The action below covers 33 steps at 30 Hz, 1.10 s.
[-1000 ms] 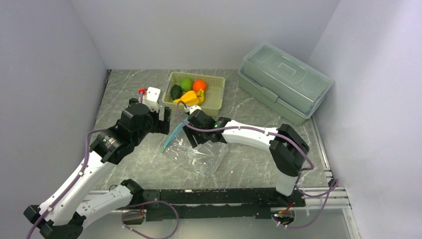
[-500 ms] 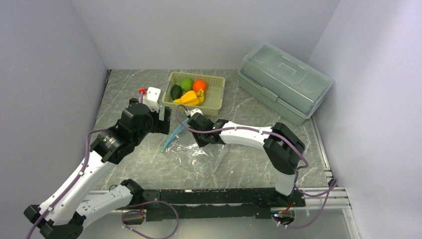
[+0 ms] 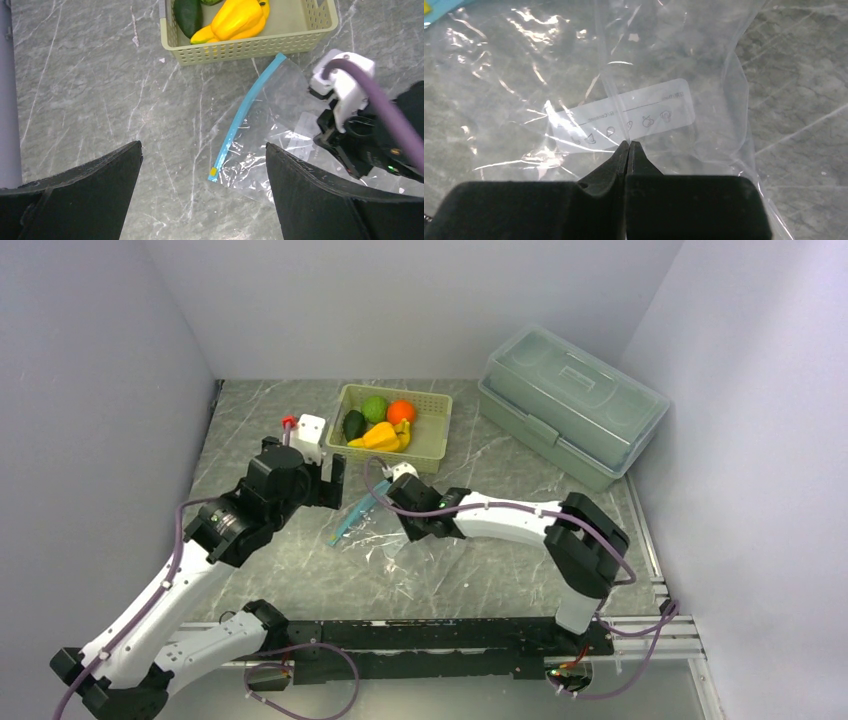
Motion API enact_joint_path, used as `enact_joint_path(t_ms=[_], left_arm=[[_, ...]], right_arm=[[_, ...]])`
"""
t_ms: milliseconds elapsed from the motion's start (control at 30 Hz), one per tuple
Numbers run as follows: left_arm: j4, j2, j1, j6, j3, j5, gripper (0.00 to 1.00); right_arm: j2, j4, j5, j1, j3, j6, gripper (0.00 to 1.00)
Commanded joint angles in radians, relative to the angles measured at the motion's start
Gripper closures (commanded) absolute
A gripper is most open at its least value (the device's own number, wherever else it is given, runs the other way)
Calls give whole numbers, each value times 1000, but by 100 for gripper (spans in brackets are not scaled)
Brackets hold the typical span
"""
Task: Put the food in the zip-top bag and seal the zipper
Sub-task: Pick up the zipper food storage bag at the center of the board.
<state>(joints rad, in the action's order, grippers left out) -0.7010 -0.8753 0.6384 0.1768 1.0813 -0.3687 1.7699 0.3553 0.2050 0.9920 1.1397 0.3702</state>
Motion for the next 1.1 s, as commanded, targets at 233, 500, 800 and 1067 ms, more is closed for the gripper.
enact_joint_path(t_ms=[233,500,800,1067], left_arm=[[36,0,1,2,0,20,1],[44,-21,-30,29,1,73,1],[53,-73,-123,49,8,231,1],[90,-110,-229,76,4,433,1]], right_arm=[[-243,-156,42,8,-150,-29,100],[-372,-187,72,10,-253,-55,100],[-575,-213,67,10,-356,-107,100],[-736,-178,35,11,-402,-157,100]])
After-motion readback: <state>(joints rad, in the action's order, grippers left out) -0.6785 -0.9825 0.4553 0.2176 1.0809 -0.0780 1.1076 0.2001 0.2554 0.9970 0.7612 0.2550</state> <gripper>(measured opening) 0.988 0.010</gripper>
